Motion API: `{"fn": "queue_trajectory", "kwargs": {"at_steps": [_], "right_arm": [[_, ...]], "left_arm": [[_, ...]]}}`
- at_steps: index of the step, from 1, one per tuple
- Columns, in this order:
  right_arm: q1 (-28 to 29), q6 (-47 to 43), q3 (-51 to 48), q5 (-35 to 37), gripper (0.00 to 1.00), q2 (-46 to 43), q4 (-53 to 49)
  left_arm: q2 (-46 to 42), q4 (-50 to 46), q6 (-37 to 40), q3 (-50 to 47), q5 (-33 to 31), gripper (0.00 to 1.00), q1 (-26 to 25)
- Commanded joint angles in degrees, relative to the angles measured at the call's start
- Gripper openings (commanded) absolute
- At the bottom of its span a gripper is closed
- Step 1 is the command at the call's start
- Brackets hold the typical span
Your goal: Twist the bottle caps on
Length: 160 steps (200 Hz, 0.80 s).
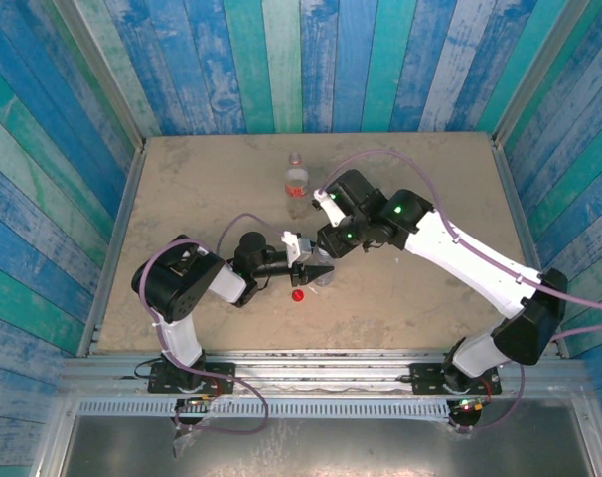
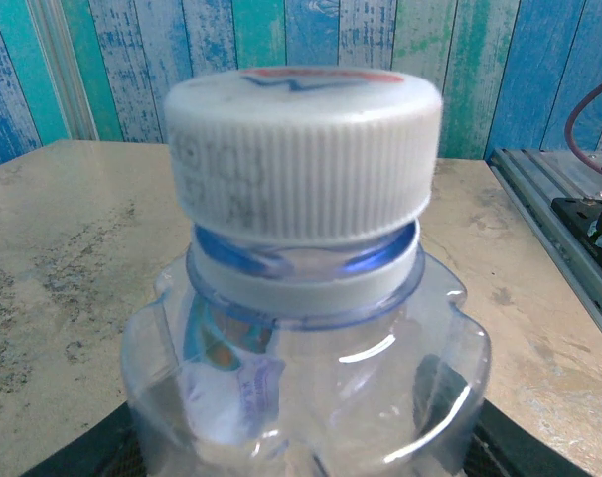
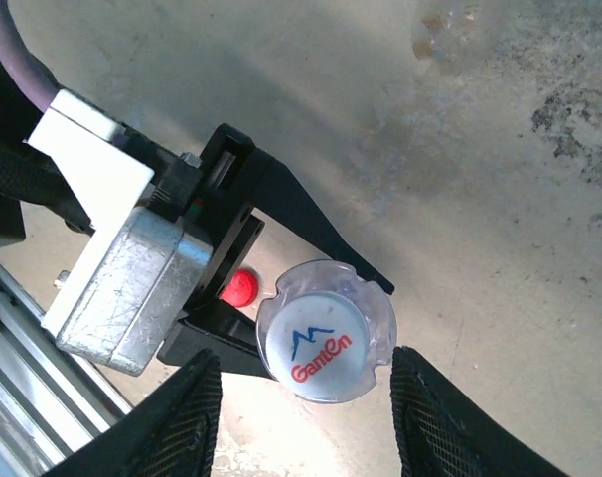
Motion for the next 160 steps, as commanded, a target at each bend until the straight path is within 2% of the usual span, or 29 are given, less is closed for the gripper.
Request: {"fn": "queue_trajectory", "kwargs": {"at_steps": [1, 45, 91, 160], "right_arm": [[-1.53, 2.07, -2.35, -3.0, 0.43, -0.5, 2.87], [-3.95, 3.91, -6.06, -5.87, 0.33, -0.63, 6.23], [-4.45, 4.97, -9.69, -6.49, 0.3, -1.64, 7.9], [-4.5, 6.67, -13.29, -7.3, 0.2, -3.76, 8.75]], "left_arm": [[-0.21, -6.35, 0.54, -1.05, 0.43, 0.55, -0.41], [0.04, -7.19, 1.06, -0.93, 0.3, 0.55, -0.41], [0.02, -7.32, 0.95, -0.93, 0.29, 0.55, -0.41], [0.46, -7.35, 0.21, -0.56, -0.05, 0.55, -0.41]]}}
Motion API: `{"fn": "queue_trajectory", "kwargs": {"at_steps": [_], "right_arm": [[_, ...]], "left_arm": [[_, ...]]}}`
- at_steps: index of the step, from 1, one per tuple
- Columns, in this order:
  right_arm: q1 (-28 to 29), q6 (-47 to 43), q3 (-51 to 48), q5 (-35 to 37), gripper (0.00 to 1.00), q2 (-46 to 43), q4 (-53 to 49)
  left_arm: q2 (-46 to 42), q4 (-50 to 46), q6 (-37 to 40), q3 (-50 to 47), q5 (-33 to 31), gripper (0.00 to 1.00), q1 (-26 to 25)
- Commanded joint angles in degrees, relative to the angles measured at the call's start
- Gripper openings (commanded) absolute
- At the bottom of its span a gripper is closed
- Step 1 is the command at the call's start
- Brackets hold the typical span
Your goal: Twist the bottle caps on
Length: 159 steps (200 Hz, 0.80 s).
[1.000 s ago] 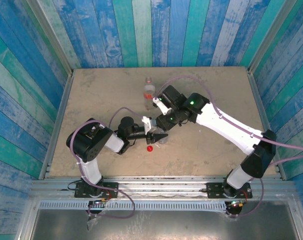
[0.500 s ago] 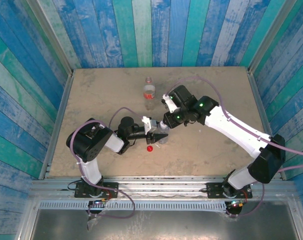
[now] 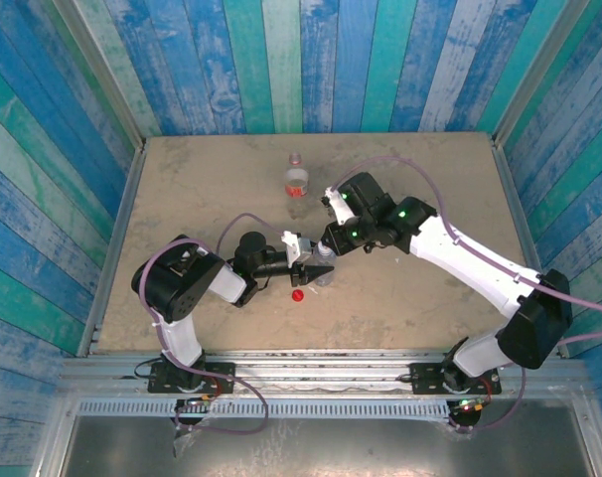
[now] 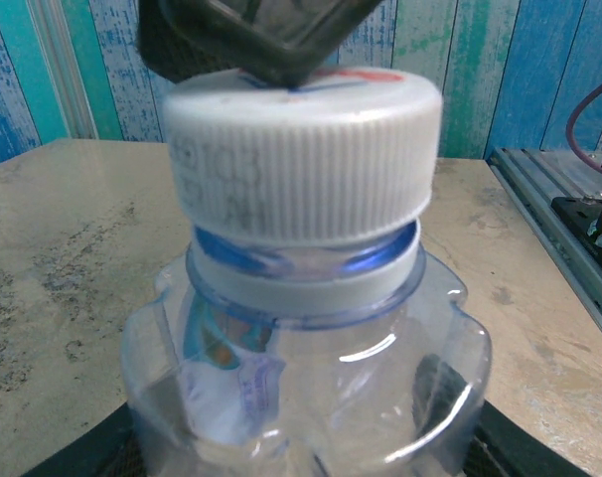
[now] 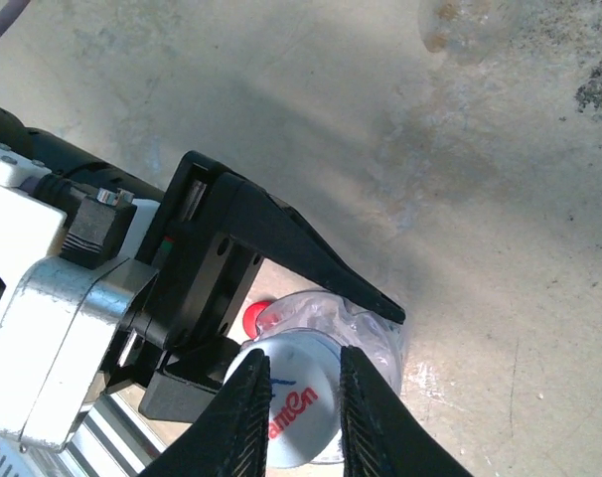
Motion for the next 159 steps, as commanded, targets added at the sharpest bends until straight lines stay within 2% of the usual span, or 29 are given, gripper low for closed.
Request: {"fn": "queue_trajectory", "kwargs": {"at_steps": [1, 58, 78, 93, 109, 159], "right_arm": [[-0.29, 1.36, -3.15, -0.54, 0.19, -1.53, -2.83], [1.54, 5.77, -9.92, -8.59, 0.17, -7.58, 0.05], [1.65, 6.29, -9.79, -6.69, 0.18, -9.61, 0.75], [1.42, 6.18, -8.82, -3.6, 0.26, -10.54, 0.96], [0.19, 5.8, -7.87, -3.24, 0.3, -10.43, 1.68], [-3.51, 3.41, -3.7, -6.13, 0.3, -4.76, 2.66]], "left_arm": [[0.46, -7.03, 0.16, -0.62, -0.09, 0.55, -0.41], [0.94, -8.15, 0.44, 0.24, -0.35, 0.55, -0.41], [0.81, -8.77, 0.87, 0.39, -0.05, 0.55, -0.41], [0.51, -9.23, 1.32, 0.41, 0.1, 0.55, -0.41], [0.12, -10.04, 1.77, 0.46, 0.26, 0.55, -0.41], [-0.65, -10.96, 2.23, 0.24, 0.55, 0.55, -0.41]]}}
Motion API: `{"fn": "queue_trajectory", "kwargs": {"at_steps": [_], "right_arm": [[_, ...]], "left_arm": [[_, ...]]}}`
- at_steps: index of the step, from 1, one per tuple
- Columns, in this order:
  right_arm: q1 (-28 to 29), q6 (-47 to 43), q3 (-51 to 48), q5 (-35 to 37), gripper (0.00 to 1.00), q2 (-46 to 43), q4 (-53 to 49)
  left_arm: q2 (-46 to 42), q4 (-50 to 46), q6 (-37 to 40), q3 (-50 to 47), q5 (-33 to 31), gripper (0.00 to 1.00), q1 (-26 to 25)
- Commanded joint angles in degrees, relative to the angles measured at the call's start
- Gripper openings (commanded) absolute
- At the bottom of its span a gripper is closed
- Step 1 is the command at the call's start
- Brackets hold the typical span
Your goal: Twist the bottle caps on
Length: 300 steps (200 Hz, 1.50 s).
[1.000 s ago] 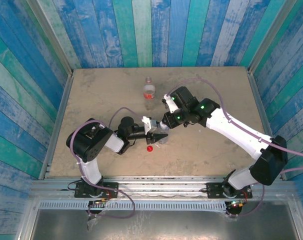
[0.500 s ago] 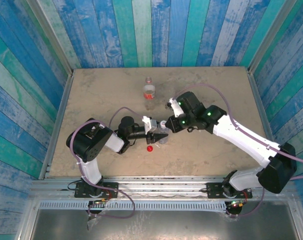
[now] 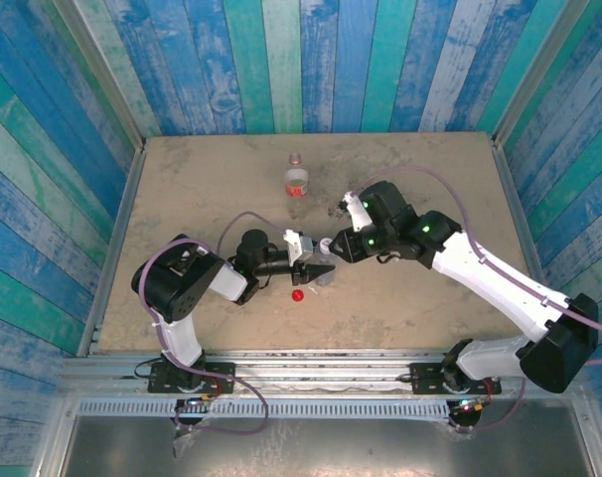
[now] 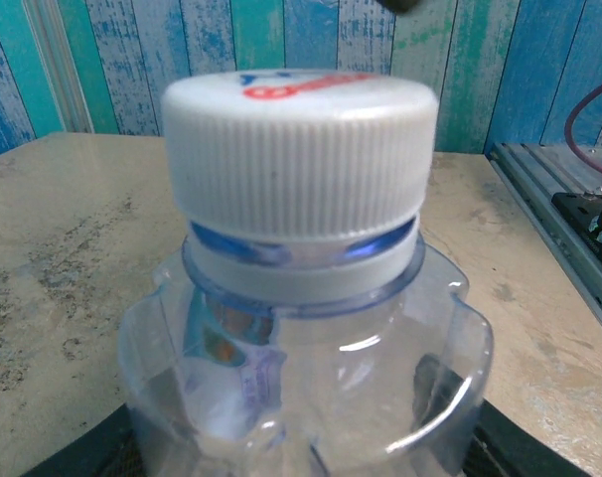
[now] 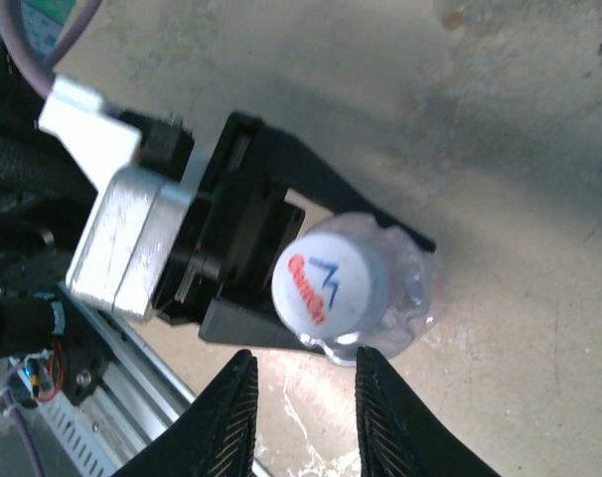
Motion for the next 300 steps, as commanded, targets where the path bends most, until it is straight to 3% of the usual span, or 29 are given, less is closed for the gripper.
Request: {"fn": "queue_trajectory", "kwargs": {"at_steps": [1, 51, 112, 145, 190, 210, 300], "right_arm": [[-1.43, -1.83, 2.63, -1.61, 0.3, 3.45, 0.56], [-2.23, -3.37, 5.11, -5.54, 0.27, 8.01, 0.43], [0.13, -1.21, -1.35, -6.3, 0.19, 2.94, 0.36], [3.08, 1.14, -3.75, -5.22, 0.19, -0.4, 0.79], [2.46, 1.78, -2.54, -0.91, 0.25, -4.02, 1.51], [1.13, 0.78, -0.81, -0.94, 0.3, -2.8, 1.49], [-1.78, -2.03, 4.07, -6.71, 0.3, 5.39, 1.47]], "left_arm": [[-0.64, -8.26, 1.41, -0.99, 0.3, 0.55, -0.41], [-1.69, -9.23, 2.0, -1.44, -0.23, 0.55, -0.41], [-1.16, -7.03, 0.4, -1.94, 0.54, 0.55, -0.41], [-0.39, -6.41, -0.15, -1.67, 1.06, 0.55, -0.41], [-0.55, -6.61, -0.34, -1.67, 1.59, 0.54, -0.41], [-0.75, -6.86, -0.25, -1.65, 1.66, 0.54, -0.41], [-2.34, -9.38, -1.36, -1.45, 2.39, 0.53, -0.41]]}}
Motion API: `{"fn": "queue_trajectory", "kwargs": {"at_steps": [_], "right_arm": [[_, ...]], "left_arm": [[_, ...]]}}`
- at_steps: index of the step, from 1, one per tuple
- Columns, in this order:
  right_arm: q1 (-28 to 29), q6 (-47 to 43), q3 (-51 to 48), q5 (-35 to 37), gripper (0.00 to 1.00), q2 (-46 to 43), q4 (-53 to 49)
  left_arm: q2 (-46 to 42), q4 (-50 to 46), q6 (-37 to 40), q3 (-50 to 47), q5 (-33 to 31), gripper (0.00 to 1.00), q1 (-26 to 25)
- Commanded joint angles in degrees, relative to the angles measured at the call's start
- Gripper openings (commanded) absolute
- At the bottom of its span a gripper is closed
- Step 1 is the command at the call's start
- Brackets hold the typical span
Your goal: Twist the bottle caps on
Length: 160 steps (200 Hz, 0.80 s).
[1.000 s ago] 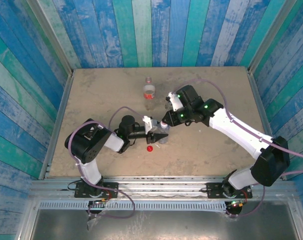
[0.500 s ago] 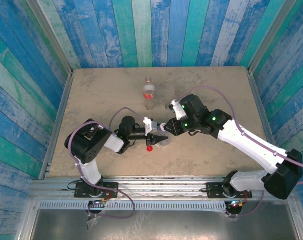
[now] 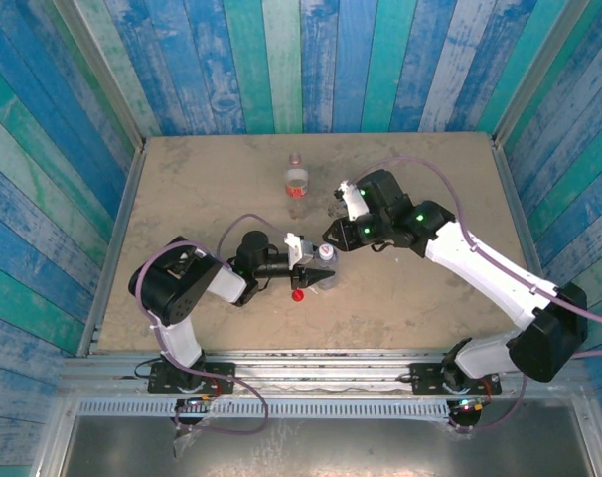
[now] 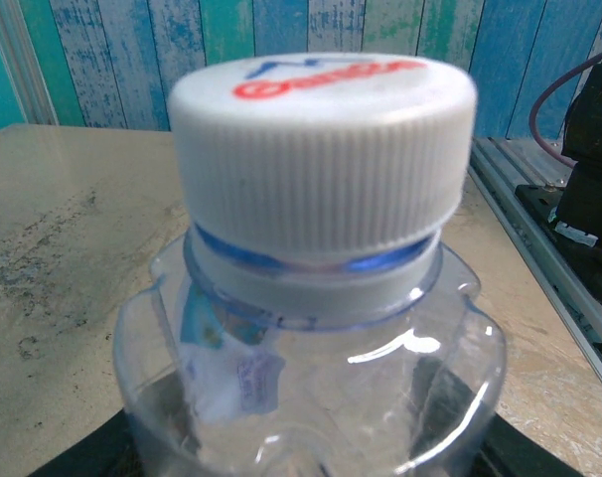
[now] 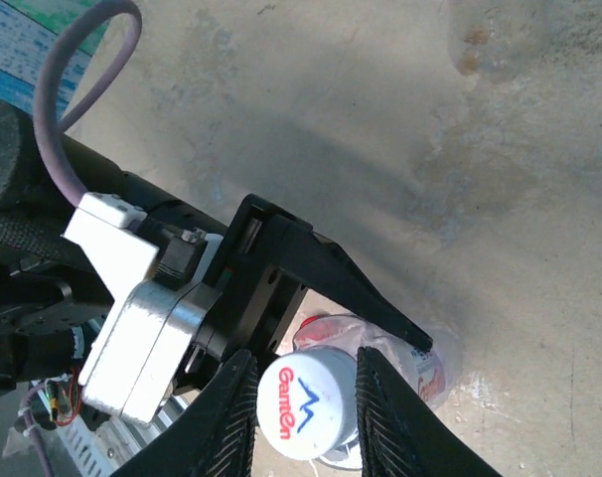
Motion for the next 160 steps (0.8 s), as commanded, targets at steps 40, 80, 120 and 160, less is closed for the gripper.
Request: {"fn": "queue_trajectory", "kwargs": {"at_steps": [40, 80, 120, 160], "right_arm": [[-0.27, -0.68, -0.46, -5.04, 0.26, 1.78, -0.21], [-0.13, 0.75, -3.95, -6.04, 0.21, -0.98, 0.31], [-0.33, 1.67, -5.24, -4.31, 0.38, -4.97, 0.15], [-1.63, 2.31, -3.37, -4.76, 0.6, -5.63, -0.44]], "left_arm": [[-0.93, -6.81, -2.46, -0.48, 0.11, 0.53, 0.01], [-0.94, -7.42, -2.92, 0.14, 0.47, 0.53, 0.0], [-1.46, -8.55, -3.12, 0.75, 1.43, 0.52, 0.01], [-2.33, -10.54, -2.26, 0.86, 1.86, 0.52, 0.01]]}}
